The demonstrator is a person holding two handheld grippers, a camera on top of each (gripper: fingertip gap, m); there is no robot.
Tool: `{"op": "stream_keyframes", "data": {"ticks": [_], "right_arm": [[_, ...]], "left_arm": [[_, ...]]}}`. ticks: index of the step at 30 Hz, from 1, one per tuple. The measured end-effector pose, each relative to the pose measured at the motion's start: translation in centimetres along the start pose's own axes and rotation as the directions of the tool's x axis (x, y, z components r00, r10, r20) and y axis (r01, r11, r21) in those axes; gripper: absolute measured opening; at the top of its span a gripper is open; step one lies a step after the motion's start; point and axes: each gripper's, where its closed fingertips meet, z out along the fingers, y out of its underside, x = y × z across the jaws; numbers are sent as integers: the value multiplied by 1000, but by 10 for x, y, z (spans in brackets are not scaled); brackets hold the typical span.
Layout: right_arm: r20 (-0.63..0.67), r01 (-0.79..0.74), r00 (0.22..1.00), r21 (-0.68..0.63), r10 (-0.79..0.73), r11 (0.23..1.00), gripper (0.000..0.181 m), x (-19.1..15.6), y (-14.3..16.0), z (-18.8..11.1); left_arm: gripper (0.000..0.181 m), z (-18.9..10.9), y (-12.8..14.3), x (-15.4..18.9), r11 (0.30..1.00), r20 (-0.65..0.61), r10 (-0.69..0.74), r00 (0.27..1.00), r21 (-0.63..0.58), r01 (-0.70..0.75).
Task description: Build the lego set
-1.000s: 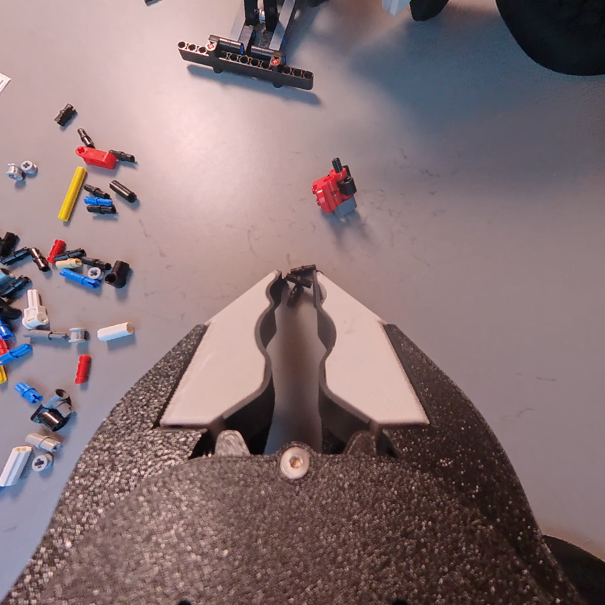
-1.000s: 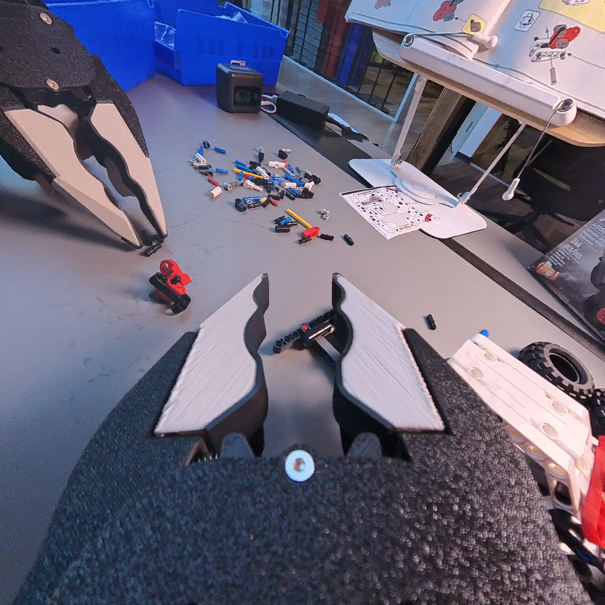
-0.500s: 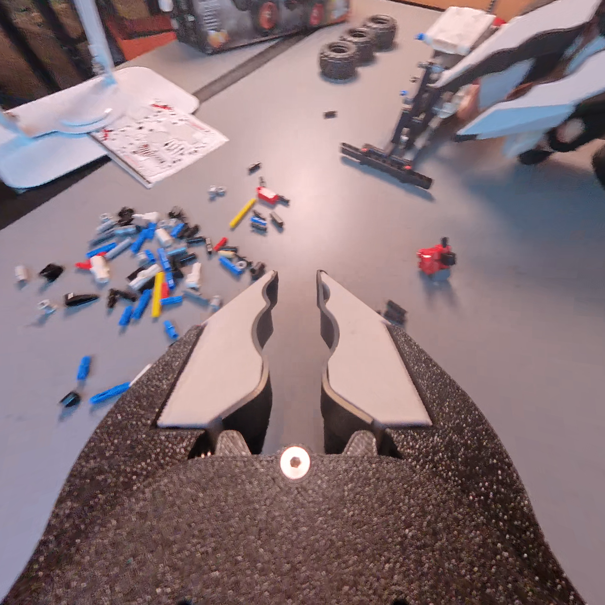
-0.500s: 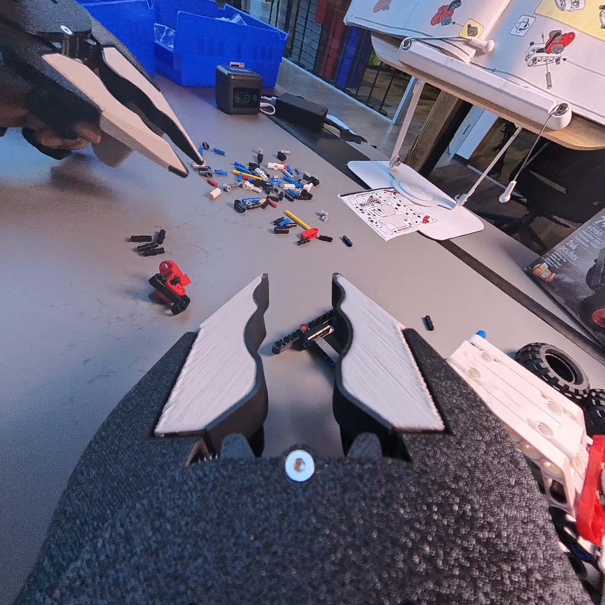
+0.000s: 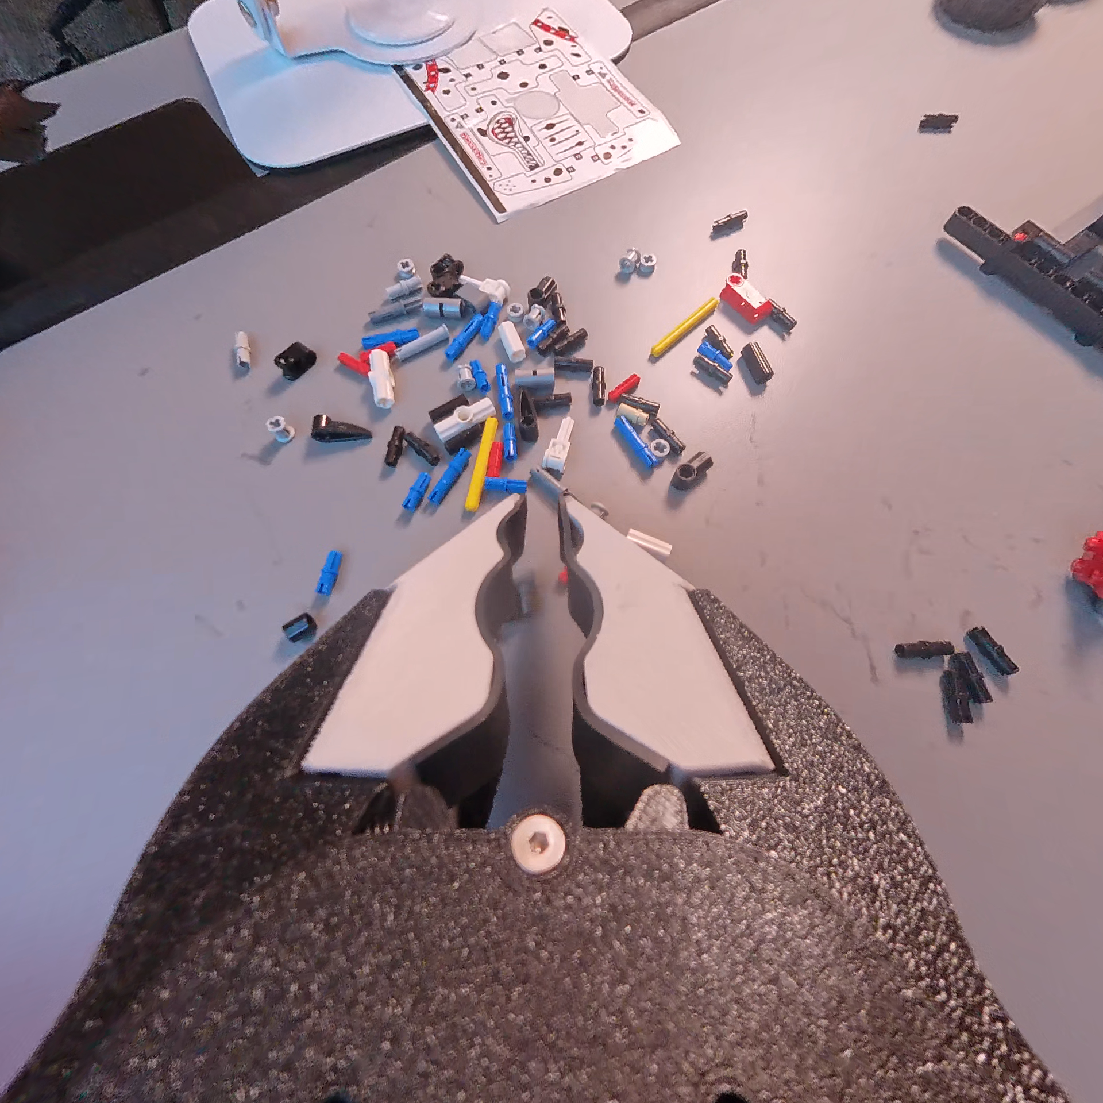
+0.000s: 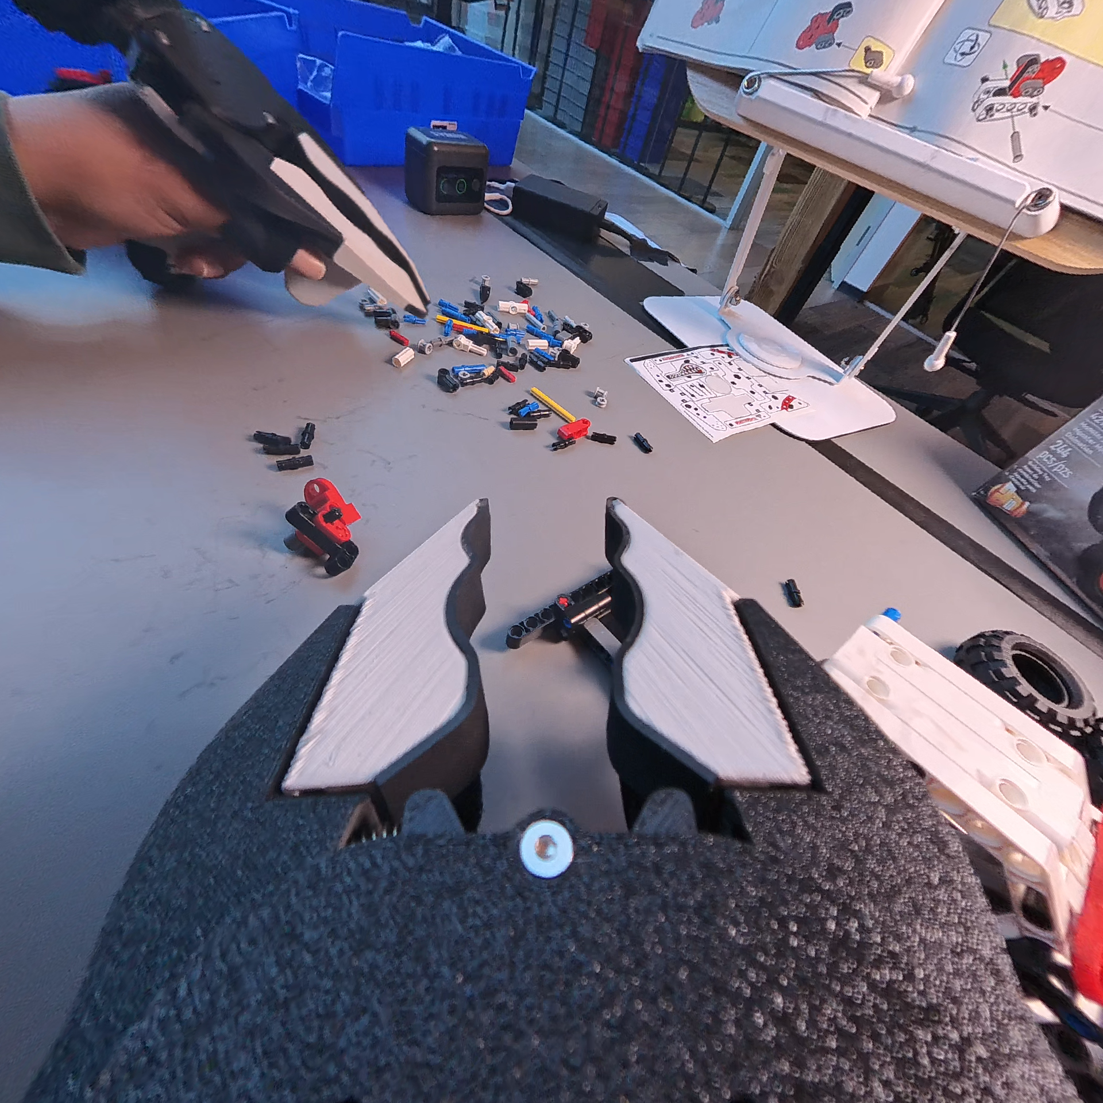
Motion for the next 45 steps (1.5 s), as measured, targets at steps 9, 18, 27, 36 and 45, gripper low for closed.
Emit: {"op": "stream_keyframes", "data": {"ticks": [9, 18, 27, 36, 45], "right_arm": [[4, -15, 1000, 0, 15, 1000, 38, 2, 1, -1], [4, -17, 1000, -5, 17, 1000, 38, 3, 2, 0], [9, -30, 1000, -6, 30, 1000, 38, 3, 3, 1], [12, -30, 999, -6, 30, 1000, 38, 2, 3, 1], [16, -29, 999, -6, 30, 1000, 38, 2, 3, 1]], "left_arm": [[5, -9, 14, -42, 993, 118, -83, 990, -74, 92], [8, -18, 24, -43, 991, 127, -64, 990, -111, 78], [30, -15, 24, -33, 991, 62, -100, 993, -83, 105], [28, 31, -29, -33, 1000, 1, 4, 1000, 1, -4], [20, 68, -49, -53, 996, -21, 39, 999, -80, -41]]}}
